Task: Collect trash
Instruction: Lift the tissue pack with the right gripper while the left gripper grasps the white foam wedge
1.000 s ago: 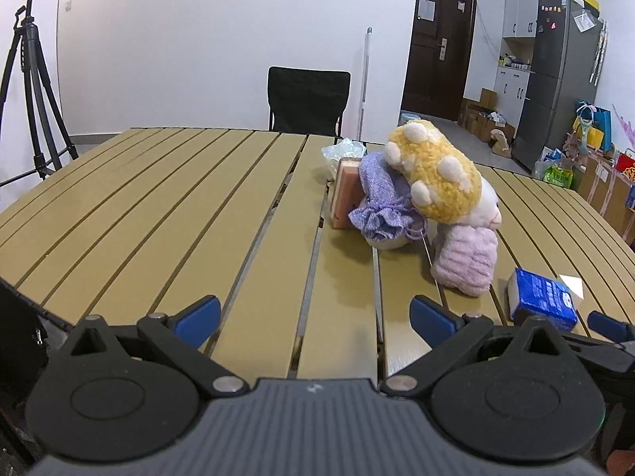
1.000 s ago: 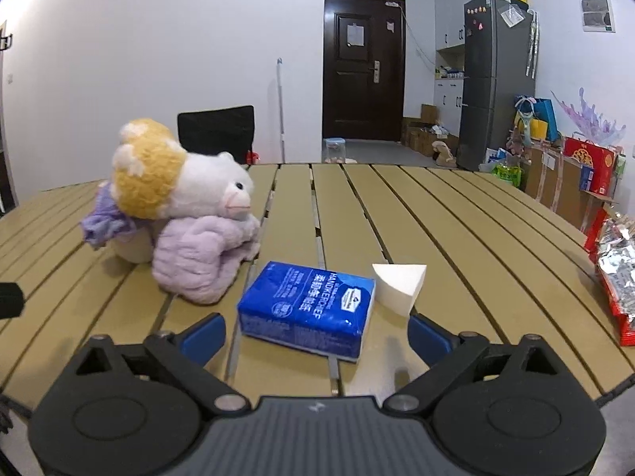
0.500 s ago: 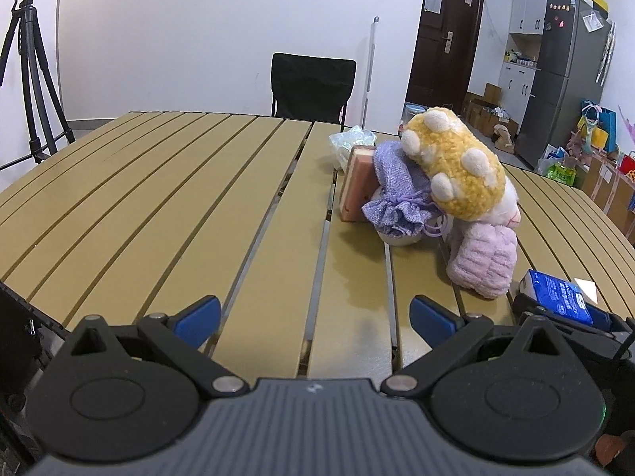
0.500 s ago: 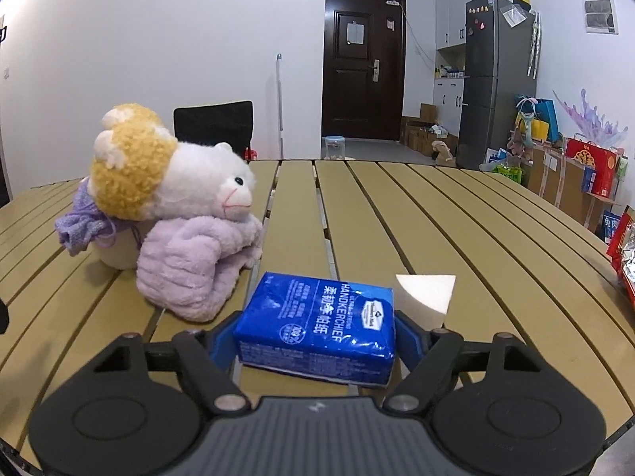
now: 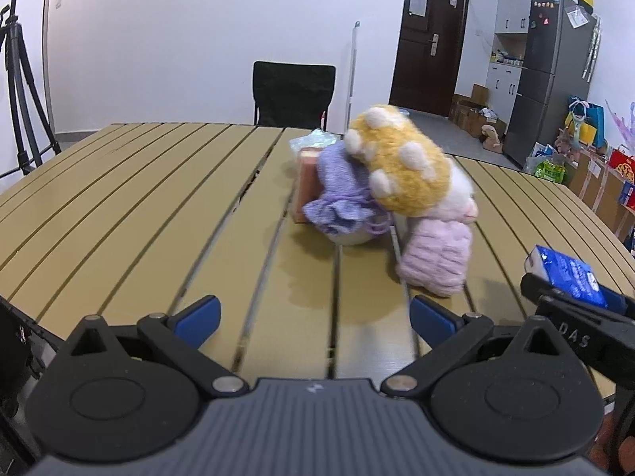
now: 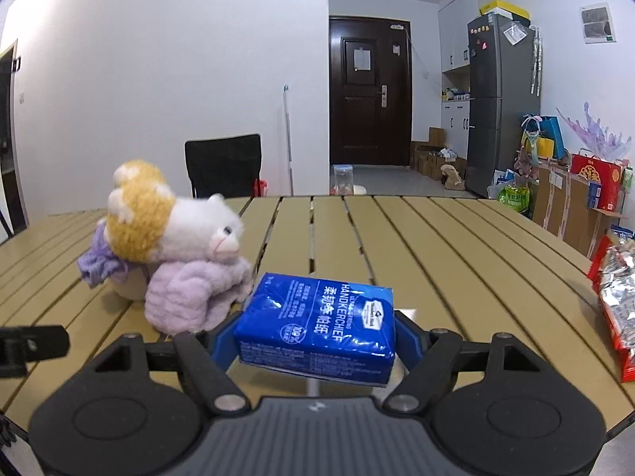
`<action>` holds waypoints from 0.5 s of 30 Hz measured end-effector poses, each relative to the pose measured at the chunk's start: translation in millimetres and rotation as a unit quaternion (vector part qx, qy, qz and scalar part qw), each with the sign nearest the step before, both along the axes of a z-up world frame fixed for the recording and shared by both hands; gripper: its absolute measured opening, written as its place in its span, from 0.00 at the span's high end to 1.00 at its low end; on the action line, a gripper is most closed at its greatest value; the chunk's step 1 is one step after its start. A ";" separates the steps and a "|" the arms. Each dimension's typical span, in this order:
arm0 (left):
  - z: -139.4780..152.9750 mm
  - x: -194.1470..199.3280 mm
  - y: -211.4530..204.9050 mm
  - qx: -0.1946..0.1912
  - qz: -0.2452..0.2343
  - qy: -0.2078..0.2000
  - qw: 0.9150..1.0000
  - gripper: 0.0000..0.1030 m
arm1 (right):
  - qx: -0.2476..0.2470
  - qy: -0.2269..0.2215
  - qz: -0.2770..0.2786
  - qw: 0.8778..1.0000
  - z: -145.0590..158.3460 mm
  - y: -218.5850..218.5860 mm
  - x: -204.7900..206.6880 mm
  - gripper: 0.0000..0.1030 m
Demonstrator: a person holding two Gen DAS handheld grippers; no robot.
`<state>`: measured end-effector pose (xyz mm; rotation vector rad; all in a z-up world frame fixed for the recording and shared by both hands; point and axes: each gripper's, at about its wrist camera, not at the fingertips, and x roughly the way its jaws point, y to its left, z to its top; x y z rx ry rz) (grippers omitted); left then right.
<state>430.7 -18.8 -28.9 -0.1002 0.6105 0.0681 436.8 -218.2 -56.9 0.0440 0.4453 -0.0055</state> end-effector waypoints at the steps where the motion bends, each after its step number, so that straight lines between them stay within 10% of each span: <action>1: -0.3 -0.3 -4.9 0.003 -0.002 -0.001 1.000 0.00 | 0.003 -0.003 -0.001 1.000 1.4 -4.7 -1.8 0.26; 15: -0.5 12.5 -85.7 0.014 -0.032 0.005 0.999 0.00 | 0.037 -0.019 -0.032 0.999 13.0 -87.5 0.4 0.26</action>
